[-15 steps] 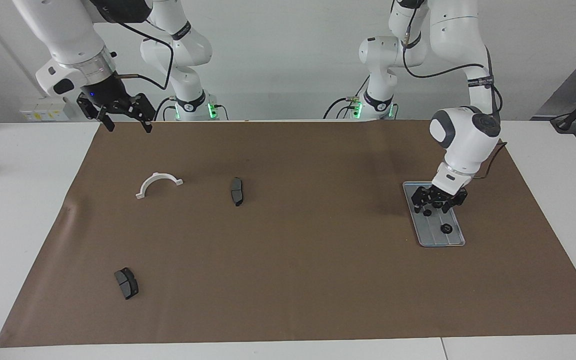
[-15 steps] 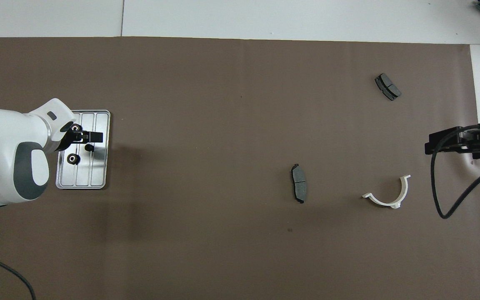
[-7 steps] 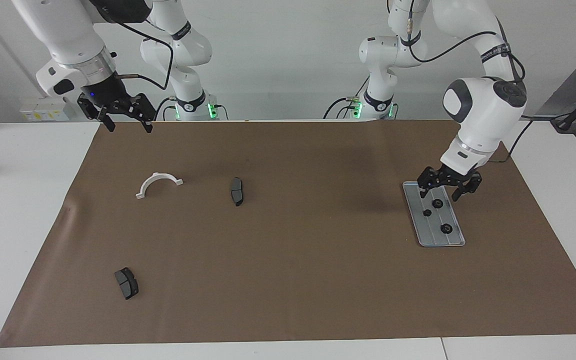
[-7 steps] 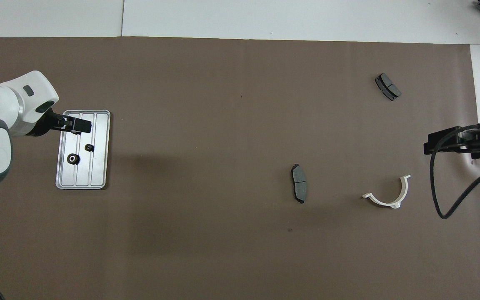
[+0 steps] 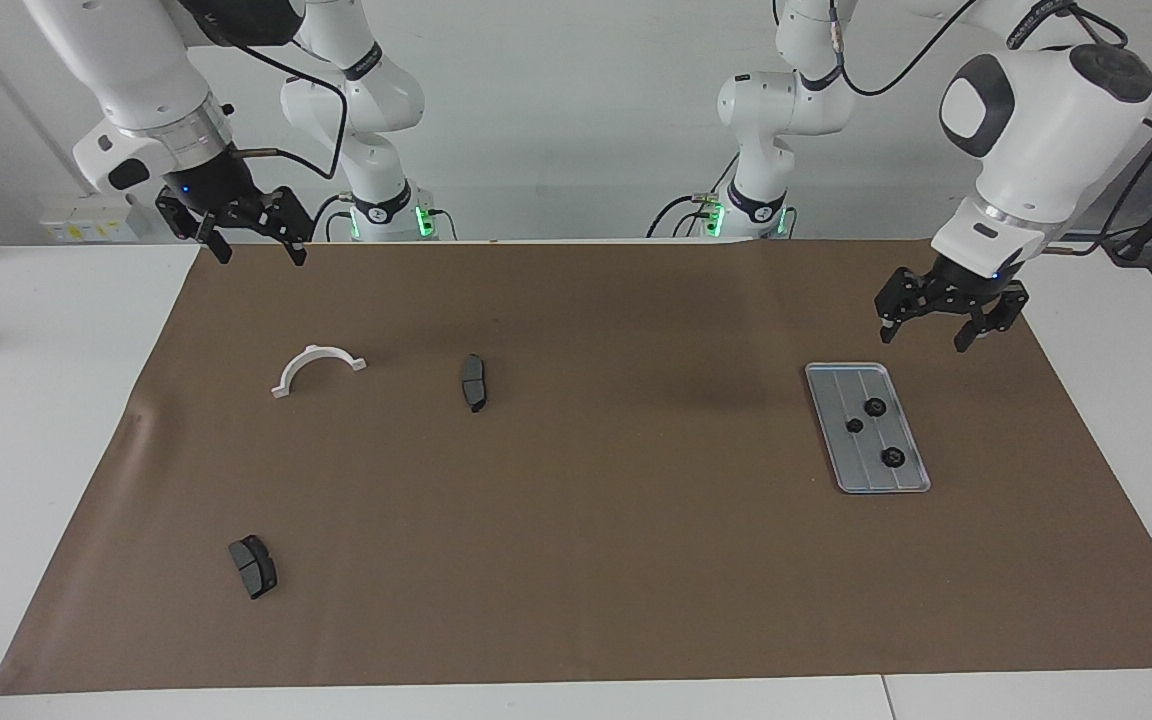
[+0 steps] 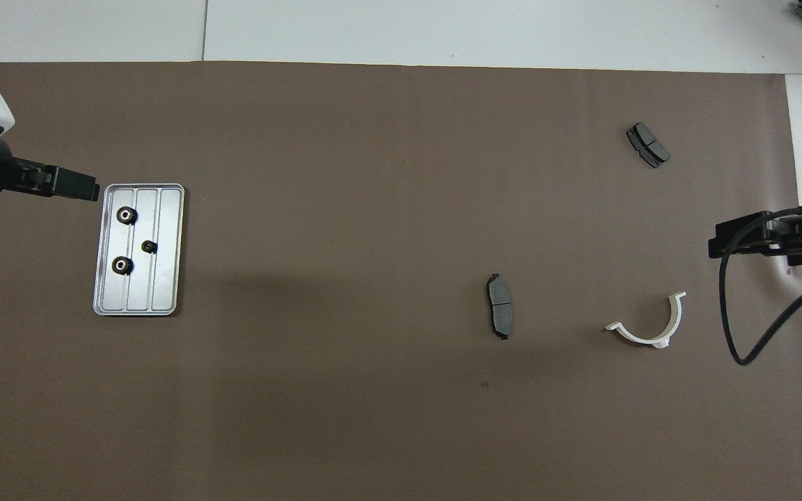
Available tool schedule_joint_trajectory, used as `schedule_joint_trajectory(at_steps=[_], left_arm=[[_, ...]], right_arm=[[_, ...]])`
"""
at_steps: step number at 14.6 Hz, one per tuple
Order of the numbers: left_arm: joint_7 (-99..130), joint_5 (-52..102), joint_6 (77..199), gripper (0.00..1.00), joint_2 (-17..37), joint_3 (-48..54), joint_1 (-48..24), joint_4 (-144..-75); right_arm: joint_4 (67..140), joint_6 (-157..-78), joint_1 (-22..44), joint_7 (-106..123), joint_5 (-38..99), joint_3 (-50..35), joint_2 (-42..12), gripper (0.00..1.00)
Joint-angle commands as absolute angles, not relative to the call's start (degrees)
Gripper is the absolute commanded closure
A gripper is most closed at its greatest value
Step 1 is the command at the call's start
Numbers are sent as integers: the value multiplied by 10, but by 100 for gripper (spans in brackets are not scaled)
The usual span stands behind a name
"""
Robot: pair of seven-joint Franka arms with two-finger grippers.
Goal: Pick bearing gear from pile to tray
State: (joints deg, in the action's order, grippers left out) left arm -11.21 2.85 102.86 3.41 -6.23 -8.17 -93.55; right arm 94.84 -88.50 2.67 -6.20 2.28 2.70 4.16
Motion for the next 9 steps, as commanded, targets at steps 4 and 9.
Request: schedule_joint_trajectory(at_steps=[4,9], left_arm=[[-117,13,946,0,-5,-62,-88,-937],[-116,-3,926,0,-13,-61,-89,-940]], right_arm=[[947,-898,28,-66,-5,25,40,0],[947,-894,28,-65,2,25,40,0]])
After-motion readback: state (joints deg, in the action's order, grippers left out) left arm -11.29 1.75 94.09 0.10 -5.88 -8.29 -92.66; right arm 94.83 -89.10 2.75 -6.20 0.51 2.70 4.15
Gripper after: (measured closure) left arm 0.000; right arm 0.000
